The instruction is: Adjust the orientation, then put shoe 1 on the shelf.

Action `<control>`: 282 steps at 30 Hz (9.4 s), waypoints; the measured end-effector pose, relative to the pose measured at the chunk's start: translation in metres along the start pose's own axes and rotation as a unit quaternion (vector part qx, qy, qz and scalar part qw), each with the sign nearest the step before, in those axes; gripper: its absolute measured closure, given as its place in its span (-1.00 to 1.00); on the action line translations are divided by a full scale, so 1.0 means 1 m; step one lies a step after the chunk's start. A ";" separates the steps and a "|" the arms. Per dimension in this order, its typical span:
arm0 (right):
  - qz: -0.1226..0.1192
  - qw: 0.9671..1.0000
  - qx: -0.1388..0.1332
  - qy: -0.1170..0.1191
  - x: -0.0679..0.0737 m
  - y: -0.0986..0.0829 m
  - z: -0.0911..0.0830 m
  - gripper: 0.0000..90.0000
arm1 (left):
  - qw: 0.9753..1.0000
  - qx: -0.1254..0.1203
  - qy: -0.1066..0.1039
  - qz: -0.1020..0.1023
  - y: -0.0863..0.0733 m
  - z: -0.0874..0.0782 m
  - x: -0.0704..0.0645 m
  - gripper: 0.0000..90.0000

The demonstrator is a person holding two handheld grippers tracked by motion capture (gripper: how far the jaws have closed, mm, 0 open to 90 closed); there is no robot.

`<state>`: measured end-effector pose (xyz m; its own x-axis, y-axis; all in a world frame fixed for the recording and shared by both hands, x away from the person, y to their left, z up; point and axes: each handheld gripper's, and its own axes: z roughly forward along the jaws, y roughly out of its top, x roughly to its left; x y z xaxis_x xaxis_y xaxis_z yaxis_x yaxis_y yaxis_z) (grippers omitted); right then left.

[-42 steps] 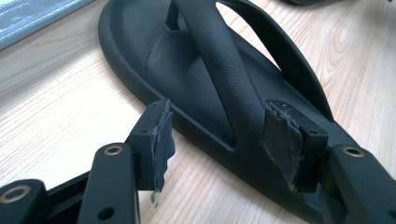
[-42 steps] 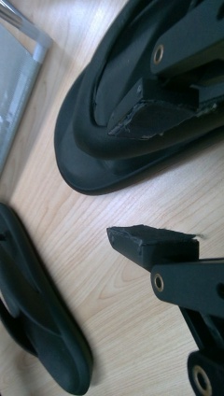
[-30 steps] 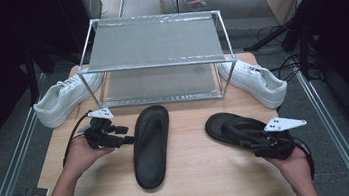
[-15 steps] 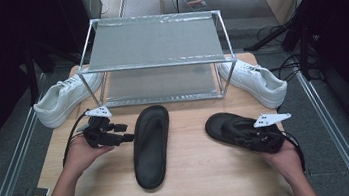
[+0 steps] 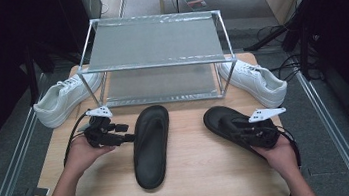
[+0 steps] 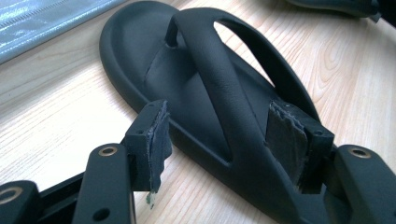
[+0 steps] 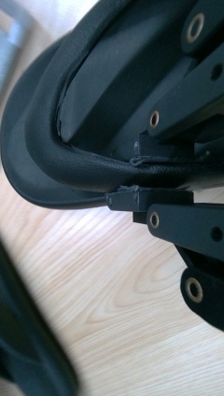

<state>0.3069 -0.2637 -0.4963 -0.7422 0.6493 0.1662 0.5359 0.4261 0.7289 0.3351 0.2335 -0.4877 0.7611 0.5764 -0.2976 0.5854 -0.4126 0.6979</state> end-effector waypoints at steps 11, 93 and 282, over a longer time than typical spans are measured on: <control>0.030 1.000 0.000 0.005 0.020 0.027 0.015 0.82 | 1.000 0.005 0.003 0.010 0.001 0.002 -0.003 -0.11; 0.001 0.999 0.032 0.018 0.034 0.085 0.089 1.00 | 0.999 0.026 0.032 0.004 -0.015 0.028 -0.015 1.00; 0.056 0.998 -0.018 -0.021 0.075 0.074 0.093 0.66 | 0.999 -0.015 0.028 -0.008 -0.014 -0.003 -0.003 -0.13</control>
<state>0.3282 -0.1251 -0.4917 -0.6604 0.7180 0.2198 0.5990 0.3273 0.7308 0.3239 0.2397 -0.4943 0.7343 0.6216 -0.2728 0.5885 -0.3826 0.7122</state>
